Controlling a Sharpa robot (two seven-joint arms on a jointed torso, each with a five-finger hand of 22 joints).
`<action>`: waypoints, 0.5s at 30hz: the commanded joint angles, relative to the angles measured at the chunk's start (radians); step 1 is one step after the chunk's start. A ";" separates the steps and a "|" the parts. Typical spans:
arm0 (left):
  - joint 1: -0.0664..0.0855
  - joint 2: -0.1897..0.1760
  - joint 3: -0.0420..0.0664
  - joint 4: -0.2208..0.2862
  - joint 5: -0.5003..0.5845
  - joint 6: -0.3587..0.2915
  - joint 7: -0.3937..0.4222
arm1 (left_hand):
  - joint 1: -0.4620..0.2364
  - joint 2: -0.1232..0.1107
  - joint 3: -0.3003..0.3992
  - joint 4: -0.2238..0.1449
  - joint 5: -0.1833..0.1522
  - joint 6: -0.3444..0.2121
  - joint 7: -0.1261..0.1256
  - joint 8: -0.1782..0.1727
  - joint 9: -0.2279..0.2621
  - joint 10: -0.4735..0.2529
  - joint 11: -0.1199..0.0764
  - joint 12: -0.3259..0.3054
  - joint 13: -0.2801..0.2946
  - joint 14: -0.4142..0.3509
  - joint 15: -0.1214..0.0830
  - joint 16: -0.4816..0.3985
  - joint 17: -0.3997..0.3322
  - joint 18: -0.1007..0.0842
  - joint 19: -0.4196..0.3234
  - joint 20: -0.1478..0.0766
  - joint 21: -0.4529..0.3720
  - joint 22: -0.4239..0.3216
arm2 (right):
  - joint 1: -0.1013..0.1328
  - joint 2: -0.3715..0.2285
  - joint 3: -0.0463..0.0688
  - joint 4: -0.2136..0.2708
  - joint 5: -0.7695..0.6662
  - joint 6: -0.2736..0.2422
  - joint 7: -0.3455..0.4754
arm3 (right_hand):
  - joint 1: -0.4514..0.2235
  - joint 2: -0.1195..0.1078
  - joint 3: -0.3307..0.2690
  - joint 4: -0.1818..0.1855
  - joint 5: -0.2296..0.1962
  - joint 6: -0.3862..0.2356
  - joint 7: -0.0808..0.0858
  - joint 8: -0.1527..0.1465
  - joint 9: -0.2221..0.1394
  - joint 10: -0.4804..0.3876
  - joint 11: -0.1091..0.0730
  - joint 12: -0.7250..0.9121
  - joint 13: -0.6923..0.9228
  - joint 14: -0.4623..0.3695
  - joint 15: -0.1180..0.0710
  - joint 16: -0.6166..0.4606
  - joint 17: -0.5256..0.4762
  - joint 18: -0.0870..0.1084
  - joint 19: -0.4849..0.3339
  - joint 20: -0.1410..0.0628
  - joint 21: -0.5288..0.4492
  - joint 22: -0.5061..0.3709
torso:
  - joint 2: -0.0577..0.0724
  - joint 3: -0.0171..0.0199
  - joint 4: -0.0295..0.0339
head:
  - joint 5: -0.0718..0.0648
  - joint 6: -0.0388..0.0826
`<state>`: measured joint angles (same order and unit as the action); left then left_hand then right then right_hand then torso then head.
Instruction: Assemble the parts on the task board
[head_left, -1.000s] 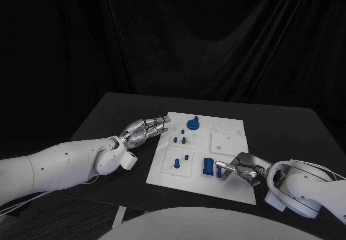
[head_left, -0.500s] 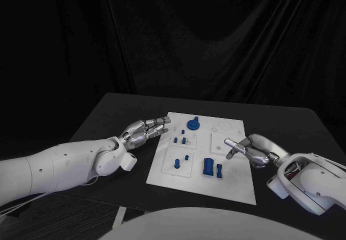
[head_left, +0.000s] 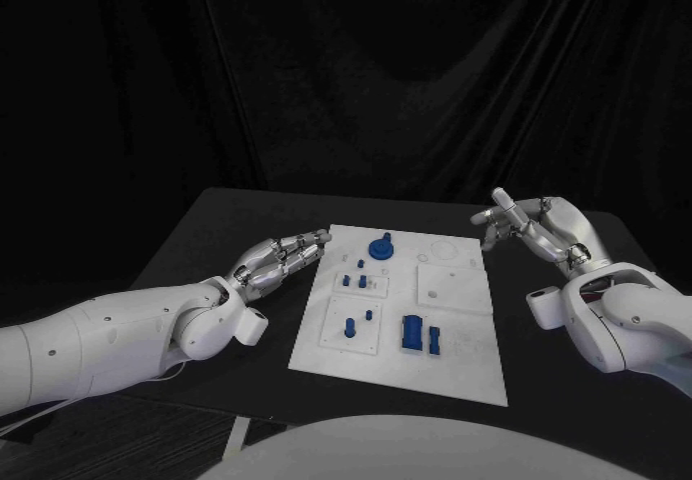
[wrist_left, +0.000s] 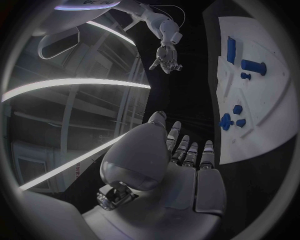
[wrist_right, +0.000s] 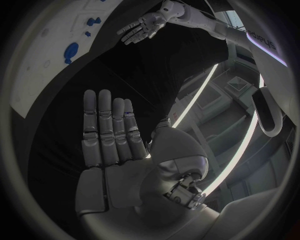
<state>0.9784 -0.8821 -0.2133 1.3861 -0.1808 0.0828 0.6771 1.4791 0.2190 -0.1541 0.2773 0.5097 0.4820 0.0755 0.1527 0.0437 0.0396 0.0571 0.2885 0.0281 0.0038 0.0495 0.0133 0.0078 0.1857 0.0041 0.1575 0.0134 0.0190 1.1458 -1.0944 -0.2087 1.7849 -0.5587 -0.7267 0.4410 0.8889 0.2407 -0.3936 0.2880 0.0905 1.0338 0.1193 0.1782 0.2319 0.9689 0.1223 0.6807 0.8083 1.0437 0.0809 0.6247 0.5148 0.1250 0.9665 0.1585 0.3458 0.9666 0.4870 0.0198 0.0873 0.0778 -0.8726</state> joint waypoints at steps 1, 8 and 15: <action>0.005 0.006 0.001 0.006 0.002 -0.095 0.200 | -0.040 -0.002 -0.053 0.017 -0.060 -0.064 -0.025 -0.025 0.003 -0.015 -0.035 -0.040 0.003 -0.004 -0.046 -0.013 -0.008 -0.005 -0.003 -0.032 -0.012 -0.016 | -0.007 0.008 0.000 -0.018 0.166 0.035 0.162 | 0.075 -0.030 -0.038 0.003 0.024 -0.252 -0.060 -0.103 -0.102 -0.532 0.053 -0.444 -0.412 -0.628 0.076 -0.495 -0.369 -0.054 -0.766 0.089 -0.306 -0.622 | -0.001 0.0013 -0.0004 | -0.002 0.000; 0.007 0.007 0.001 0.014 0.002 -0.155 0.234 | -0.088 0.001 -0.110 0.015 -0.185 -0.170 -0.092 -0.099 -0.009 -0.038 -0.108 -0.109 -0.004 -0.004 -0.110 -0.013 -0.008 -0.010 -0.004 -0.111 -0.013 -0.019 | -0.031 0.024 0.000 -0.048 0.193 0.080 0.208 | 0.061 -0.094 0.049 0.004 0.022 -0.679 -0.218 -0.140 -0.193 -0.880 -0.083 -0.504 -0.639 -0.996 -0.041 -0.588 -0.489 -0.007 -0.958 0.025 -0.338 -0.915 | -0.007 0.0054 -0.0101 | 0.008 0.000; 0.008 0.009 0.001 0.014 0.002 -0.172 0.241 | -0.093 0.001 -0.118 0.015 -0.192 -0.167 -0.099 -0.111 -0.009 -0.039 -0.120 -0.116 -0.005 -0.004 -0.129 -0.013 -0.008 -0.012 -0.004 -0.134 -0.013 -0.019 | -0.041 0.038 0.000 -0.063 0.200 0.095 0.219 | 0.050 -0.115 0.084 0.005 0.023 -0.682 -0.217 -0.140 -0.193 -0.901 -0.083 -0.486 -0.671 -1.013 -0.055 -0.586 -0.496 0.009 -0.960 0.029 -0.340 -0.926 | -0.009 0.0090 -0.0119 | 0.012 0.000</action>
<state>0.9833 -0.8761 -0.2132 1.3978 -0.1806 -0.0533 0.6775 1.4056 0.2252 -0.2192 0.2894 0.3284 0.3129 -0.0128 0.0502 0.0426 -0.0085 -0.0483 0.1883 0.0274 -0.0118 -0.0197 0.0096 0.0078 0.1856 0.0094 0.0337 0.0131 0.0112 1.1071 -1.0569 -0.2095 1.7228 -0.3853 -0.6620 0.6209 0.9545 0.1753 -0.3705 0.2965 0.0930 0.4465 -0.0685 0.0694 0.0676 0.1767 0.0578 0.2390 0.2238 0.1421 0.0469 0.1026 0.0735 0.1247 0.0905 0.1909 0.0483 0.1349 0.4793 0.0271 0.0775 0.0885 -0.8726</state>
